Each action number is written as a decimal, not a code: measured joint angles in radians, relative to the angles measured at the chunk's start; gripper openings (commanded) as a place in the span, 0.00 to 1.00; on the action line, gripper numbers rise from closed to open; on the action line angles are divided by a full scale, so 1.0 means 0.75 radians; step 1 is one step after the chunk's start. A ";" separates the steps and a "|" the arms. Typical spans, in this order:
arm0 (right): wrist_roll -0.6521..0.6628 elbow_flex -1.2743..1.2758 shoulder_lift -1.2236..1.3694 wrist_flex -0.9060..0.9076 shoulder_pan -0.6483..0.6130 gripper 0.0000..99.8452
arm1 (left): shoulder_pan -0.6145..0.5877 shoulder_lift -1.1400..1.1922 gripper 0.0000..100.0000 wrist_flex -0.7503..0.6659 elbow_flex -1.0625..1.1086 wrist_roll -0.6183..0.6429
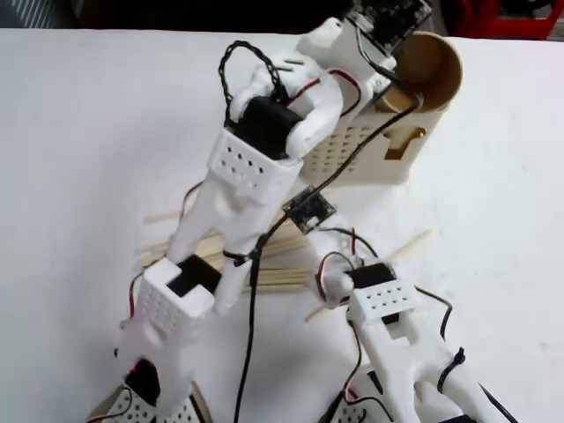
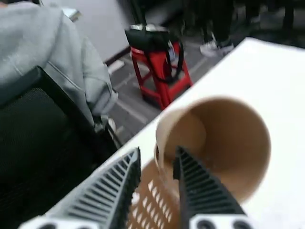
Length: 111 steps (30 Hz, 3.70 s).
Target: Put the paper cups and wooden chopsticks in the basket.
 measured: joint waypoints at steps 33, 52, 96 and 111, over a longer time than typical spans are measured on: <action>0.004 0.002 0.000 -0.004 -0.008 0.03 | 0.108 0.008 0.13 -0.018 -0.025 0.049; 0.006 0.002 0.000 -0.004 -0.008 0.03 | 0.055 0.229 0.07 -0.563 -0.023 0.047; 0.006 0.002 0.000 -0.004 -0.008 0.03 | 0.029 -0.037 0.07 0.333 -0.023 -0.313; -0.123 -0.004 0.000 -0.004 0.231 0.03 | -0.190 -0.381 0.07 0.816 0.153 -0.329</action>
